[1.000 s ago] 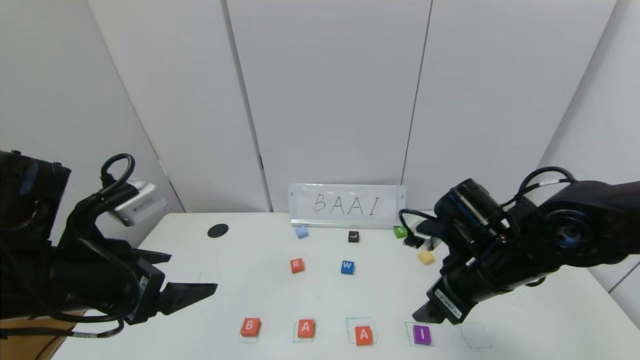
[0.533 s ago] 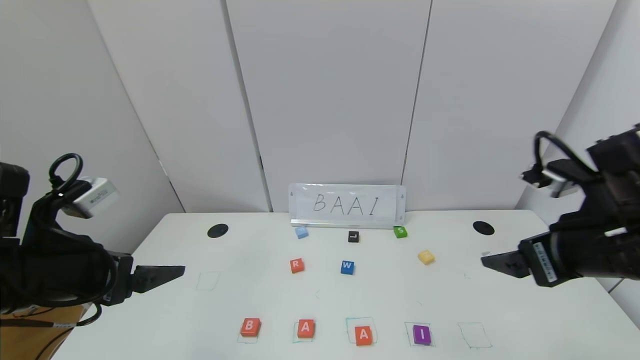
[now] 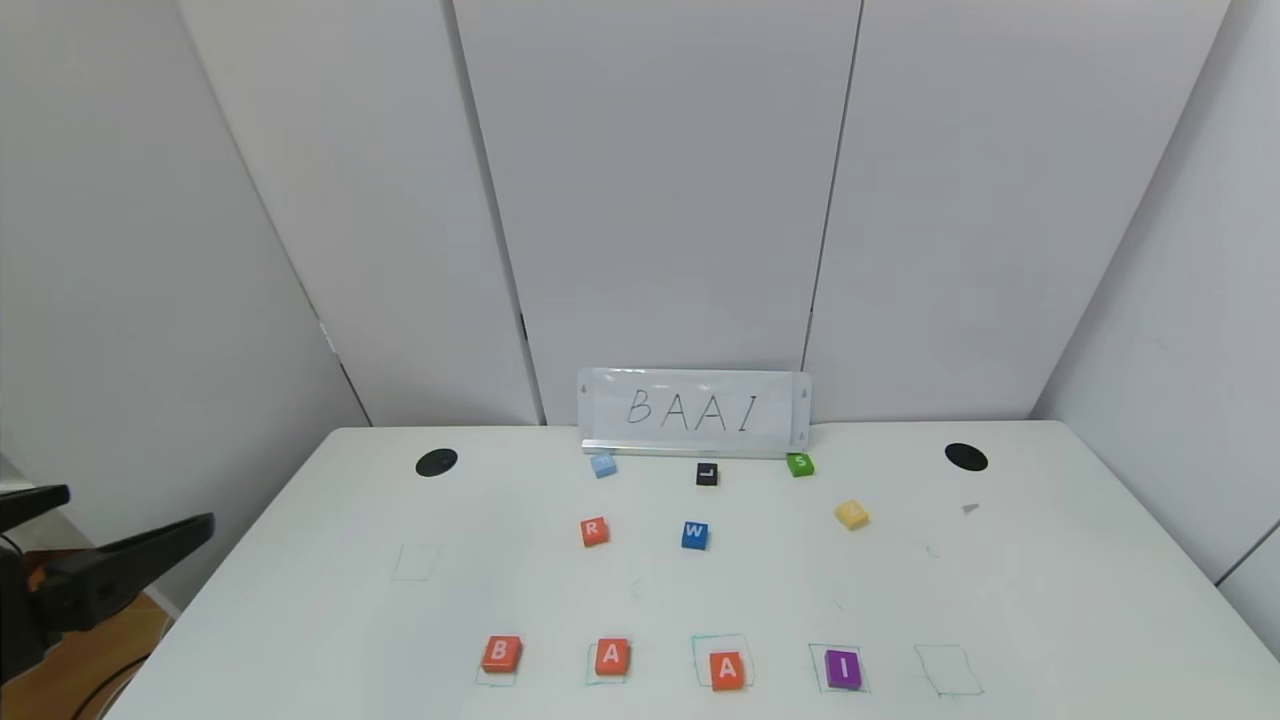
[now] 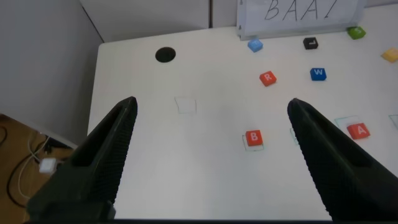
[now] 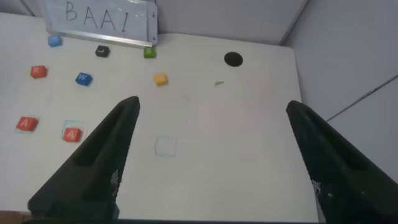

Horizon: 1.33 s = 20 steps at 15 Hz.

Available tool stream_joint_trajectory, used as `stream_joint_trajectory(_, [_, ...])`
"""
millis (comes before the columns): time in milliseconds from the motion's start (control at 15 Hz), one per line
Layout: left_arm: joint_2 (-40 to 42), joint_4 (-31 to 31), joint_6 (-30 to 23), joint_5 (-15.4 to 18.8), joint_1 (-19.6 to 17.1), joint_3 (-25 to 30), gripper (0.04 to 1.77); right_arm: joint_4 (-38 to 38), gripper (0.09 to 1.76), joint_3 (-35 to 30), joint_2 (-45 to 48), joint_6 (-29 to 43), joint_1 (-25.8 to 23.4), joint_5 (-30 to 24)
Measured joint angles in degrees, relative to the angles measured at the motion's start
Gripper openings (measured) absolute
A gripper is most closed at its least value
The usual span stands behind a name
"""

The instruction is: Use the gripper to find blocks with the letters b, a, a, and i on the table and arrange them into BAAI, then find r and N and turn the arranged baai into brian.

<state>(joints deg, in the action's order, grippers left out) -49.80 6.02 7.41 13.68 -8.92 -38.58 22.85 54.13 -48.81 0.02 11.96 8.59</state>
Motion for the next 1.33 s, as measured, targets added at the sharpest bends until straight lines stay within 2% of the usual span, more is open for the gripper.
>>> stream_joint_trajectory(267, [17.25, 1.39, 0.44, 2.41, 1.35, 2.04, 1.72, 1.84, 1.70, -2.50, 18.64, -7.72, -2.34, 0.00])
stream_joint_trajectory(467, [27.37, 6.75, 2.95, 2.77, 3.23, 2.23, 1.72, 4.25, 1.70, -3.33, 29.77, -12.75, -8.61, -1.54])
stream_joint_trajectory(533, [29.75, 7.47, 3.23, 2.08, 3.72, 2.76, 1.72, 5.01, 1.70, -3.88, 33.00, -13.19, -10.01, -2.02])
stream_joint_trajectory(667, [32.50, 4.84, -0.60, -0.41, 4.18, 3.12, 1.72, 5.92, 1.70, -6.17, 39.80, -13.79, -11.36, -2.26])
stream_joint_trajectory(733, [33.24, 3.69, -1.48, -0.41, 4.57, 3.11, 1.72, 6.02, 1.70, -8.07, 42.70, -13.73, -11.65, -1.56])
stream_joint_trajectory(933, [35.56, 3.61, -0.61, -0.60, 9.28, 3.41, 1.72, 5.42, 1.70, -11.33, 47.28, -8.80, -11.98, 1.37])
stream_joint_trajectory(1000, [37.10, 3.61, -0.46, -0.79, 9.50, 4.52, 1.72, 4.39, 1.70, -11.96, 47.93, -8.42, -12.03, 1.34])
stream_joint_trajectory(1067, [38.89, 3.41, -0.50, -1.01, 9.52, 5.64, 1.72, 0.48, 1.70, -13.03, 48.41, -7.98, -12.03, 1.30])
stream_joint_trajectory(1200, [43.57, 2.93, -0.99, -2.66, 9.36, 7.78, 1.72, -13.70, 1.70, -17.16, 48.74, -7.38, -12.06, 1.28])
stream_joint_trajectory(1333, [47.04, -2.58, -2.02, -8.18, 9.25, 10.86, 1.72, -32.74, 1.70, -24.66, 48.86, -8.14, -12.06, 0.38])
